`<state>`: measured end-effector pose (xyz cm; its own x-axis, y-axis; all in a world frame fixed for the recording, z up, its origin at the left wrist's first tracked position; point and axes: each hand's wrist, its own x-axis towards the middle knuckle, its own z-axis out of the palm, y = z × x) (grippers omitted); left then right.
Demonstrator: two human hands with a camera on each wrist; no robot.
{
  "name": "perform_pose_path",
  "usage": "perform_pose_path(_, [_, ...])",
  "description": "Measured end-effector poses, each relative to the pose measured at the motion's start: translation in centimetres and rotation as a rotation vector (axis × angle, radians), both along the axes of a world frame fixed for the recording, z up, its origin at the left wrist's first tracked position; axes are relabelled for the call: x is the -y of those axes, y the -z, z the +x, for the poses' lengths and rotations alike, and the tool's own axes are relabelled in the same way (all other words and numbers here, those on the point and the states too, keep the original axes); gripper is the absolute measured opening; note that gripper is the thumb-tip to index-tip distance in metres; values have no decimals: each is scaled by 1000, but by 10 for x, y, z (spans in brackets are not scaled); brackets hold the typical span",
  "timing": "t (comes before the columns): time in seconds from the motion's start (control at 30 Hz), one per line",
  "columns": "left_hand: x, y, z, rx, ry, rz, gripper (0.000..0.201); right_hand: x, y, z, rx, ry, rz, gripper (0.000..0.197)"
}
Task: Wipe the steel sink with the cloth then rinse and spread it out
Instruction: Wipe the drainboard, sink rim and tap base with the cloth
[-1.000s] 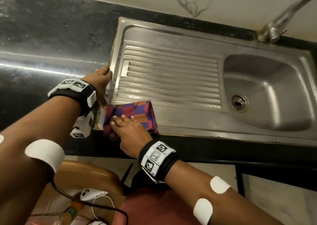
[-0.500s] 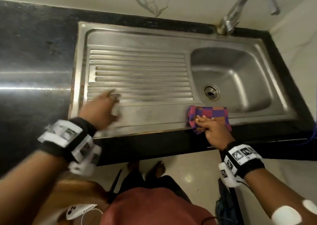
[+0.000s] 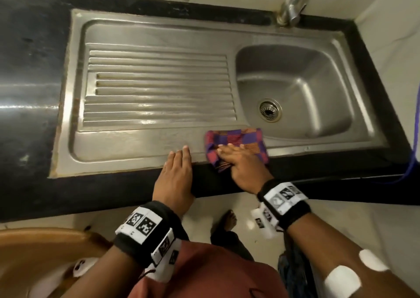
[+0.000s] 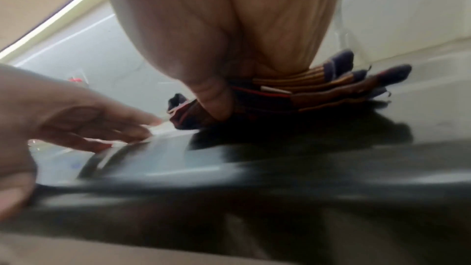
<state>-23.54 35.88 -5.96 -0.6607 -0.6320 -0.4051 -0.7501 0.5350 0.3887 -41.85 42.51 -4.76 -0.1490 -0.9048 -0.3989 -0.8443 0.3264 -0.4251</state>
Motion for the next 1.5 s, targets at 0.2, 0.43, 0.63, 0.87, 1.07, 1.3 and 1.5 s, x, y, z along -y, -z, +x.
perform_pose_path(0.2, [2,-14,-17,130,-16,-68,84,-72,-5,-150,-15,239,13,62])
perform_pose_path(0.43, [14,-28,-36,413,81,-71,118,-57,-9,-112,-66,31,21,68])
perform_pose_path(0.63, [8,-34,-45,502,52,-69,120,-4,-4,8,-102,-294,-2,63])
perform_pose_path(0.87, [8,-32,-45,502,24,-54,115,-64,-3,-71,-14,-222,15,68])
perform_pose_path(1.07, [8,-33,-46,497,8,-48,114,-127,-9,-203,-64,185,14,70])
perform_pose_path(1.3, [-30,-37,-82,369,15,-124,90,-124,-8,-231,-178,299,52,55])
perform_pose_path(1.5, [-95,-26,-194,183,161,-219,95,-68,-1,-117,-109,-133,19,56])
